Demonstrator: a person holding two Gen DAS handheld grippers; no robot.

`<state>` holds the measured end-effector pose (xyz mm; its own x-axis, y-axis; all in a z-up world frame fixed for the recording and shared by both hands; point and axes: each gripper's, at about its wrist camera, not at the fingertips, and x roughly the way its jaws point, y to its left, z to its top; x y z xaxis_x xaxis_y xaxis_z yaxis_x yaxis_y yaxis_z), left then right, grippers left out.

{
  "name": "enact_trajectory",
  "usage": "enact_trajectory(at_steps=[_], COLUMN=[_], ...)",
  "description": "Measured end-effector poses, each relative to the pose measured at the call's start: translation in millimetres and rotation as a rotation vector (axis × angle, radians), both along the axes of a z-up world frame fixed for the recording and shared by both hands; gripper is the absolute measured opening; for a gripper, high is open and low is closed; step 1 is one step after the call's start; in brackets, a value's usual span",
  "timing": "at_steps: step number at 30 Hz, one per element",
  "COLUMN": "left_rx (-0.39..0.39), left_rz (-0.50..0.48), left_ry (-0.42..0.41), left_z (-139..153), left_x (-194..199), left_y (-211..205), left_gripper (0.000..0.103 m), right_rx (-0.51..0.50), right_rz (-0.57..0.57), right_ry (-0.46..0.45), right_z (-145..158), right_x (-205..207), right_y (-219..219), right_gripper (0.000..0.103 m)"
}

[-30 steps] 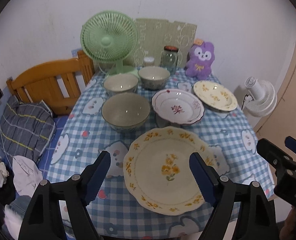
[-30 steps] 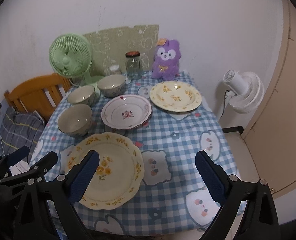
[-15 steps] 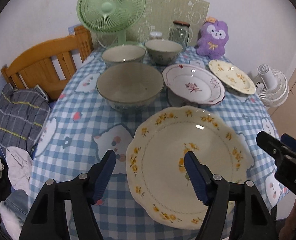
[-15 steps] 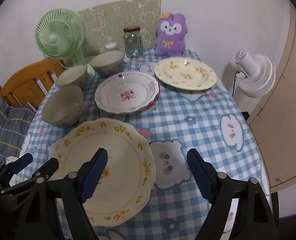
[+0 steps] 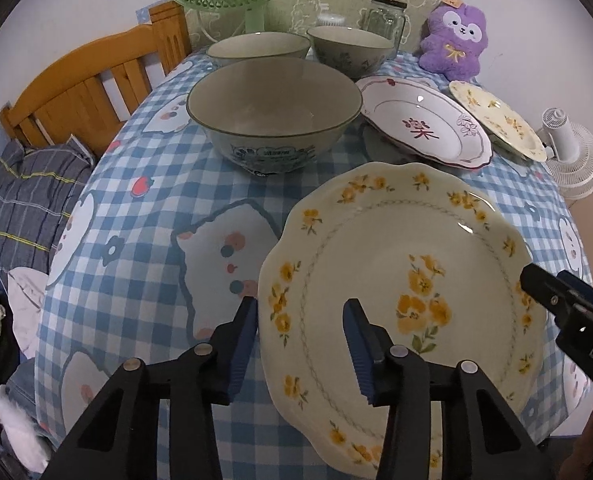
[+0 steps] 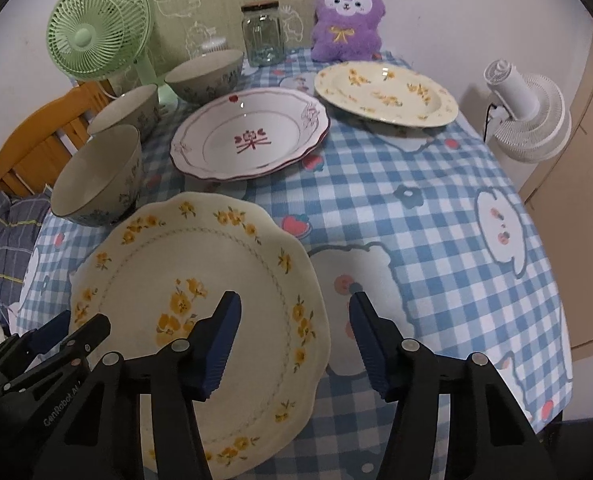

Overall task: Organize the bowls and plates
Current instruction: 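Move the right tool toward the large yellow-flowered plate and grip its rim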

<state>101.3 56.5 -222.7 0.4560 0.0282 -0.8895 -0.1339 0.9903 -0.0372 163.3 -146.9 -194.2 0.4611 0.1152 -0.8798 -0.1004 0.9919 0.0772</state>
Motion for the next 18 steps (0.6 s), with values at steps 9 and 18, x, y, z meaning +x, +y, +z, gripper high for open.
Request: enact_trajectory(at_steps=[9, 18], left_rx=[-0.025, -0.020], left_rz=[-0.006, -0.017], left_ry=[0.043, 0.066], left_z=[-14.3, -16.3], left_x=[11.9, 14.6], left_y=[2.3, -1.0], left_gripper=[0.045, 0.047], right_rx=[-0.004, -0.025], right_rz=[0.014, 0.000], right_ry=[0.051, 0.084], right_z=[-16.4, -27.4], right_x=[9.6, 16.6], right_y=[7.8, 12.8], right_gripper=[0.060, 0.060])
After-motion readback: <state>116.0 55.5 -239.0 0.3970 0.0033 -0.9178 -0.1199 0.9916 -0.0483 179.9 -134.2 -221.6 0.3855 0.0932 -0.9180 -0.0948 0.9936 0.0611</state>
